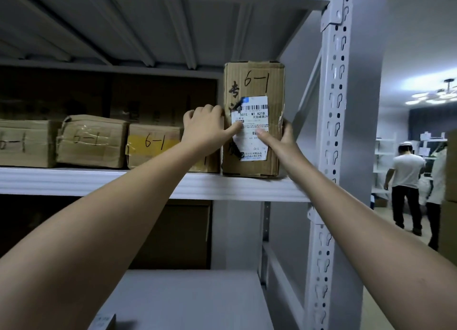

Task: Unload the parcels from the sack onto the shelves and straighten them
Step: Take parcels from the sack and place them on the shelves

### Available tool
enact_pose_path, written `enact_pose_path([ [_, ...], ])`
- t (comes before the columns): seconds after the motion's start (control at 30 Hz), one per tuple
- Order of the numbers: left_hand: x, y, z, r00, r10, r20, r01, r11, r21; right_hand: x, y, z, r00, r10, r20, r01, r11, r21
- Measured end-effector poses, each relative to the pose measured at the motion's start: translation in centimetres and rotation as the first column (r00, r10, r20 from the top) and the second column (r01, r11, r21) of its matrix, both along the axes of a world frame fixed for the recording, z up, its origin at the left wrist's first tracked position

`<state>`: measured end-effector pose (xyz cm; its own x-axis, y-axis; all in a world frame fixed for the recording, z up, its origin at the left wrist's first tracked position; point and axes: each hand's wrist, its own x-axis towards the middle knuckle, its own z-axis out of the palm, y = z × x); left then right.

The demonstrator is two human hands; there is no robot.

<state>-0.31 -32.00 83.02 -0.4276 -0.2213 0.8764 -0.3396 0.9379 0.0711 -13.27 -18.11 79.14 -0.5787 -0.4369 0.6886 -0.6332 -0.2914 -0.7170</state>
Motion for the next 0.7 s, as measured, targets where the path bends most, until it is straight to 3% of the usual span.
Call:
enact_pose_path([
  [0.27, -0.2, -2.3, -2.4, 0.988, 0.134, 0.08, -0.126, 0.988, -0.093, -1.1, -0.9, -0.9, 0.999, -0.022, -0.046, 0.027, 0.991, 0.127],
  [0.7, 0.0, -2.3, -3.6, 0.973, 0.186, 0.134, -0.161, 0.97, -0.182, -1.3, -1.6, -1.1, 0.992, -0.12, -0.037, 0.126, 0.968, 0.215],
])
